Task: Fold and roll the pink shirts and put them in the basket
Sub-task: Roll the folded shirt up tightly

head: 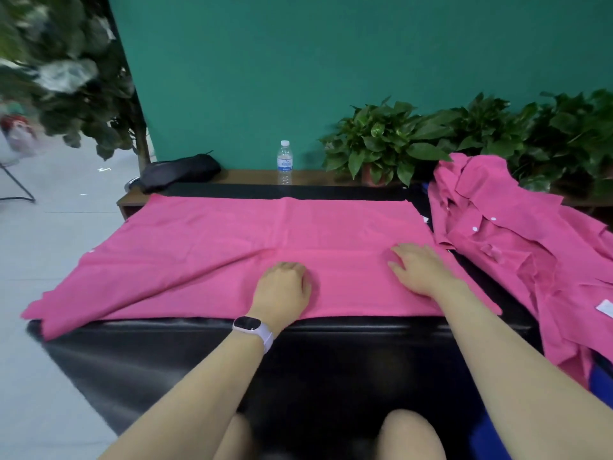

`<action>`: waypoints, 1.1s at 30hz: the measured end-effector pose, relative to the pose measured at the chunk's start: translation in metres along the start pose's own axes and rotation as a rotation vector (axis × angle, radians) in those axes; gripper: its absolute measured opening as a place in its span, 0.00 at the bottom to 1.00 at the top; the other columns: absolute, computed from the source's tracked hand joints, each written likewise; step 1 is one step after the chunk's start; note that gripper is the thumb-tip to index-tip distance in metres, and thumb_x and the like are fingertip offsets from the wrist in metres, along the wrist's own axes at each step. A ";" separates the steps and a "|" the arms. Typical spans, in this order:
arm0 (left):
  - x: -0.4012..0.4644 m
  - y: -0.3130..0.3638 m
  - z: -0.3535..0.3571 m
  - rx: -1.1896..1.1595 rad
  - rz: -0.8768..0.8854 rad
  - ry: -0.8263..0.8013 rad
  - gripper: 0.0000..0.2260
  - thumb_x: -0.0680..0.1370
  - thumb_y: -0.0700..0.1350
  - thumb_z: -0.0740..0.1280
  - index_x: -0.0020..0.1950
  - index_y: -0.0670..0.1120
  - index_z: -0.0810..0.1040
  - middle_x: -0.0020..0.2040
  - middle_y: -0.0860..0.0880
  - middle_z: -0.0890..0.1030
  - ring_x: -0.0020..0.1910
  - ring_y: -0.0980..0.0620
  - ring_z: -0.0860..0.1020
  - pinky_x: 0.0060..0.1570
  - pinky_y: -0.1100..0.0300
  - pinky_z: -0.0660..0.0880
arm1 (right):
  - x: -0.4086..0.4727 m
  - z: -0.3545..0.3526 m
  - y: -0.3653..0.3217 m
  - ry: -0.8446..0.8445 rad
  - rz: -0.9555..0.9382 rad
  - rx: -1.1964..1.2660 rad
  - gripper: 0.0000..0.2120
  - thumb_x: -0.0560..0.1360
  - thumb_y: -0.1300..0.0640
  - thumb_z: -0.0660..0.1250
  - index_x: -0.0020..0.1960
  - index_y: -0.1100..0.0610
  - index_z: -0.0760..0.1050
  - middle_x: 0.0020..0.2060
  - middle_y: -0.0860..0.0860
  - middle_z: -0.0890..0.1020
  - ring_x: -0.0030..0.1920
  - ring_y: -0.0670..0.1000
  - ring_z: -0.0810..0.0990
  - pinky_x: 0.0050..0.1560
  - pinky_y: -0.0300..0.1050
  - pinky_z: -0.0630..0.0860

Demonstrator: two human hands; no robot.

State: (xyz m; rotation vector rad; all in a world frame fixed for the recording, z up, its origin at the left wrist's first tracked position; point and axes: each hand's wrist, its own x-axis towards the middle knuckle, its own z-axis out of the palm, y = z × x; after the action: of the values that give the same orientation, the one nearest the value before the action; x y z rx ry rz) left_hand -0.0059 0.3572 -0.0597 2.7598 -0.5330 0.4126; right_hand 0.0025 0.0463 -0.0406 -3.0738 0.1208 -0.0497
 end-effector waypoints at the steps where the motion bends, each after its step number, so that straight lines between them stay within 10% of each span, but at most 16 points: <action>1: -0.005 0.000 0.000 -0.025 0.073 -0.037 0.14 0.81 0.48 0.59 0.62 0.47 0.78 0.60 0.47 0.81 0.62 0.44 0.76 0.56 0.53 0.71 | 0.003 -0.002 -0.025 0.027 -0.073 0.073 0.26 0.84 0.46 0.56 0.78 0.54 0.64 0.77 0.53 0.67 0.76 0.55 0.65 0.77 0.54 0.59; 5: -0.036 -0.036 -0.011 -0.031 0.174 -0.120 0.22 0.84 0.52 0.56 0.77 0.48 0.66 0.78 0.46 0.65 0.77 0.45 0.61 0.75 0.47 0.60 | 0.012 0.001 -0.143 0.041 -0.276 0.269 0.22 0.84 0.48 0.59 0.76 0.52 0.67 0.74 0.50 0.71 0.74 0.52 0.68 0.73 0.49 0.65; 15: -0.077 -0.193 -0.074 0.078 -0.413 -0.087 0.39 0.80 0.68 0.53 0.83 0.48 0.48 0.82 0.48 0.54 0.81 0.46 0.52 0.79 0.48 0.43 | 0.038 0.019 -0.273 0.058 -0.409 0.249 0.21 0.84 0.55 0.57 0.77 0.53 0.68 0.74 0.52 0.71 0.74 0.54 0.68 0.76 0.49 0.61; 22: -0.113 -0.243 -0.092 0.134 -0.427 -0.038 0.45 0.72 0.80 0.44 0.81 0.55 0.56 0.82 0.51 0.55 0.81 0.50 0.51 0.79 0.49 0.44 | 0.046 0.041 -0.260 0.097 -0.326 0.470 0.15 0.82 0.54 0.61 0.66 0.47 0.79 0.68 0.46 0.79 0.69 0.51 0.75 0.70 0.51 0.71; 33: -0.163 -0.290 -0.110 0.081 -0.114 0.254 0.27 0.74 0.66 0.67 0.66 0.50 0.82 0.66 0.51 0.80 0.68 0.49 0.76 0.67 0.52 0.72 | 0.047 0.046 -0.258 0.251 -0.307 0.497 0.10 0.82 0.52 0.65 0.58 0.51 0.83 0.56 0.49 0.85 0.56 0.55 0.81 0.58 0.51 0.77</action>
State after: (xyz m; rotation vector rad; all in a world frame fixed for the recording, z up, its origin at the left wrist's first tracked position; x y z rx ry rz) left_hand -0.0592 0.7031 -0.0813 2.7398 -0.3011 0.7583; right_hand 0.0712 0.3017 -0.0677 -2.5486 -0.3063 -0.4130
